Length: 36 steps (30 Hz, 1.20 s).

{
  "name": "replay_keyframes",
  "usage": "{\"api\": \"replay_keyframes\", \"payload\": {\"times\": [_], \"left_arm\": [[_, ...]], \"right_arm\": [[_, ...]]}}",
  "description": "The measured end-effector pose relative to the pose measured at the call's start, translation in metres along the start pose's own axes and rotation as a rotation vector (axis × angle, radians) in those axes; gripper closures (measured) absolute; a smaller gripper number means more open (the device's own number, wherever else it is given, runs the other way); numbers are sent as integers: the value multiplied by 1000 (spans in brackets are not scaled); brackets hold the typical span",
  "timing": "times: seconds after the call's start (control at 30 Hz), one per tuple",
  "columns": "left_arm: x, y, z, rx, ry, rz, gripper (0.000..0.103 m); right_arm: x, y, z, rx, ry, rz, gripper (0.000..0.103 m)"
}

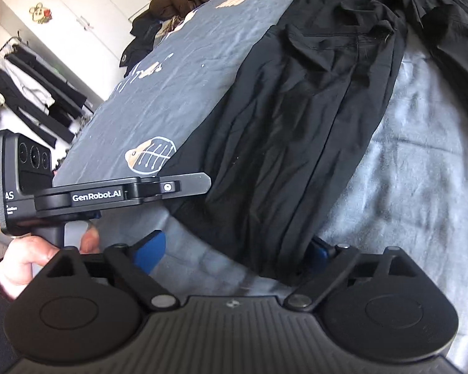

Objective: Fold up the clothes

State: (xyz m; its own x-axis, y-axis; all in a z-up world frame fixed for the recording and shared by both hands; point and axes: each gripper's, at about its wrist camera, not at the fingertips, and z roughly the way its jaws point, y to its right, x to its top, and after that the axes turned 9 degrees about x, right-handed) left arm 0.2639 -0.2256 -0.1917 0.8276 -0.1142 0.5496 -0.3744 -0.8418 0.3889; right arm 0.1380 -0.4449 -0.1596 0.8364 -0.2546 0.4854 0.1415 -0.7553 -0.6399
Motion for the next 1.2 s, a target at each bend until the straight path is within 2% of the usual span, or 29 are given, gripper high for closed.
{"api": "replay_keyframes", "payload": {"times": [0.07,0.1,0.17,0.2,0.23,0.3,0.57,0.73,0.83,1.07,1.2], "left_arm": [[0,-1,1,-7,-5,-3,88],[1,-1,0,-13,-6,-4,90],[2,-1,-1,-28,-6,-3,96],[2,0,-2,-39,-4,-1,97],[2,1,-3,-52,0,2,98],[3,3,-6,-69,5,6,98],[4,0,-14,-81,6,-17,99],[-3,-8,-36,-82,-5,-58,100],[-9,-12,-55,-75,-16,-65,100],[-44,-16,-96,-17,-78,-36,103],[-48,-16,-98,2,-83,-16,103]], "right_arm": [[0,5,-3,22,27,42,13],[0,8,-5,31,38,65,15],[2,12,-6,30,43,95,25],[3,14,-7,30,45,110,41],[3,16,-8,29,47,124,63],[5,20,-9,28,51,154,88],[10,24,-20,107,92,249,93],[9,21,-36,155,114,284,94],[3,11,-43,187,97,289,94],[-31,-10,-47,241,37,316,94],[-43,-8,-49,206,18,324,95]]}}
